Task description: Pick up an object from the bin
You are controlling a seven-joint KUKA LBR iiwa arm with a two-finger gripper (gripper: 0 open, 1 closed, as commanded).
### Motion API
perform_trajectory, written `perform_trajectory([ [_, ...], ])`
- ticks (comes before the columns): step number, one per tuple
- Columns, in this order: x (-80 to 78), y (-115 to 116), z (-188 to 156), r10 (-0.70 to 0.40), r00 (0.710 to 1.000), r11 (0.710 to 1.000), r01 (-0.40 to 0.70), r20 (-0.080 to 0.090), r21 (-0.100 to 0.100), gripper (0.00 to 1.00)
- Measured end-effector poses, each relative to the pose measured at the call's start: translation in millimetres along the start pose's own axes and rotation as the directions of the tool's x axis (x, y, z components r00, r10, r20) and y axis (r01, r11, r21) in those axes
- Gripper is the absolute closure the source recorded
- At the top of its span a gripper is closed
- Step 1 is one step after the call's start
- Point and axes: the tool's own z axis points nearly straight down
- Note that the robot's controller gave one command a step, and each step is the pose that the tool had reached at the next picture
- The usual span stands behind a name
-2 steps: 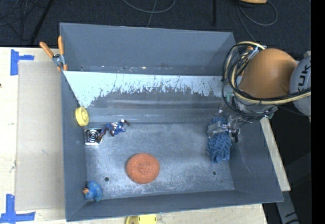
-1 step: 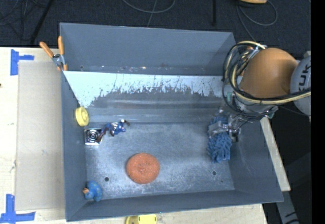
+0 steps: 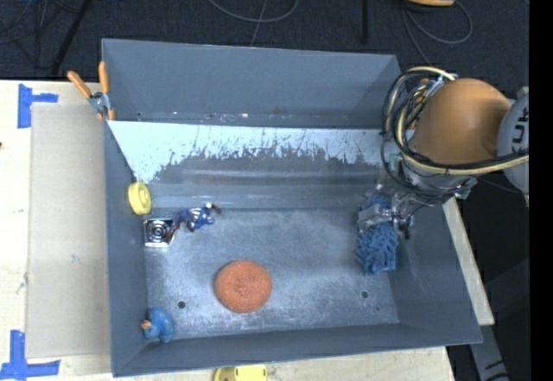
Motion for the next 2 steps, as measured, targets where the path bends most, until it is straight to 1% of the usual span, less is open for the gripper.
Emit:
perform_trajectory([
  [1, 0.6, 1, -9, 0.0, 1.0, 1.0, 0.0, -0.004, -0.003, 1.0],
  [2, 0.1, 2, -30, 0.001, 1.0, 1.0, -0.001, -0.005, -0.006, 1.0],
])
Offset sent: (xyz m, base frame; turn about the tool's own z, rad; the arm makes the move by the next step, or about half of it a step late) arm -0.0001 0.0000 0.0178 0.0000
